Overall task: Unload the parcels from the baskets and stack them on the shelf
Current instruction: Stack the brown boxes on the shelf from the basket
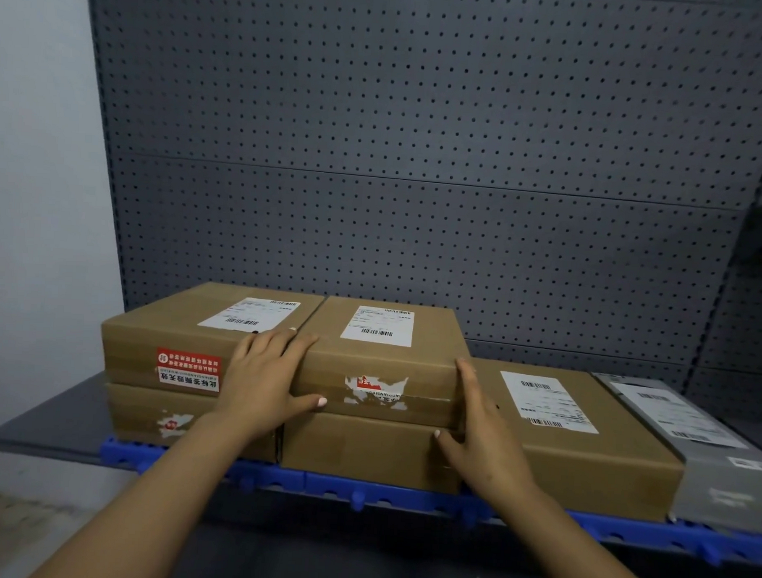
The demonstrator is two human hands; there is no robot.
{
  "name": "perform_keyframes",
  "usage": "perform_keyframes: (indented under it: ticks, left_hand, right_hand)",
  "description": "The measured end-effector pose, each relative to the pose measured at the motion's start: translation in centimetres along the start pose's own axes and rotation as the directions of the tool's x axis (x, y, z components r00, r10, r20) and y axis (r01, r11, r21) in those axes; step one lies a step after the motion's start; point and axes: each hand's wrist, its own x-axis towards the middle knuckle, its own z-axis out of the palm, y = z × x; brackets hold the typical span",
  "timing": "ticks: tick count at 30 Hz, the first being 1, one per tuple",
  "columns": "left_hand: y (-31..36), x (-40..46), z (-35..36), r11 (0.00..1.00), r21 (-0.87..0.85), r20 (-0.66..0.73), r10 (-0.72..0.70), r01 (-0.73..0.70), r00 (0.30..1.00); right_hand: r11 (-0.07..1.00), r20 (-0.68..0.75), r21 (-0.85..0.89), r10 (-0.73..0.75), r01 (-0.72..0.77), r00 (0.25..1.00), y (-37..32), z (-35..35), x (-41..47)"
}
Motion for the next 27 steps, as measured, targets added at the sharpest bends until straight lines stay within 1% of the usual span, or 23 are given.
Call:
perform_keyframes:
  ticks: [5, 8, 13, 16, 18, 20, 22, 27]
  left_hand:
    - [0.2, 0.3, -1.0, 1.0, 0.018, 0.072, -0.004, 0.003, 0.997]
    - [0.6, 0.4, -1.6, 1.0, -0.008, 0.108, -0.008, 0.009, 0.994]
    - [1.4, -1.0, -2.7, 0.998, -0.067, 0.042, 0.021, -0.018, 0.999]
    - [0.7, -3.3, -3.4, 0.996, -0.077, -0.018, 0.049, -0.051, 0.999]
    - [-0.4, -5.4, -3.7, 0.995, -0.078, -0.028, 0.055, -0.057, 0.998]
    - [-2.1, -7.9, -3.7, 0.998, -0.061, 0.004, 0.027, -0.027, 1.0]
    - [-3.9, -10.3, -3.5, 0.999, -0.036, 0.038, -0.015, 0.016, 0.999]
    - [-7.5, -15.8, -2.1, 0.996, 0.015, 0.11, -0.092, 0.091, 0.99]
  right_hand:
    - [0.997, -0.03, -0.071, -0.031, 0.028, 0.999, -0.6, -0.6, 0.3]
    - [0.991, -0.04, -0.129, -0.045, 0.039, 0.998, -0.9, -1.1, 0.5]
    - [0.985, -0.04, -0.142, -0.105, 0.099, 0.994, -1.7, -1.7, 0.0]
    - [0.983, -0.026, -0.116, -0.145, 0.141, 0.989, -2.9, -1.5, -0.8]
    - [0.967, -0.061, -0.168, -0.204, 0.192, 0.977, -3.5, -0.9, -1.5]
    - [0.943, -0.105, -0.223, -0.273, 0.245, 0.956, -4.2, -0.3, -2.2]
    - [0.934, -0.093, -0.236, -0.298, 0.27, 0.95, -5.1, 0.5, -2.8]
    - [0.927, 0.003, -0.118, -0.357, 0.355, 0.934, -8.1, 3.0, -4.3]
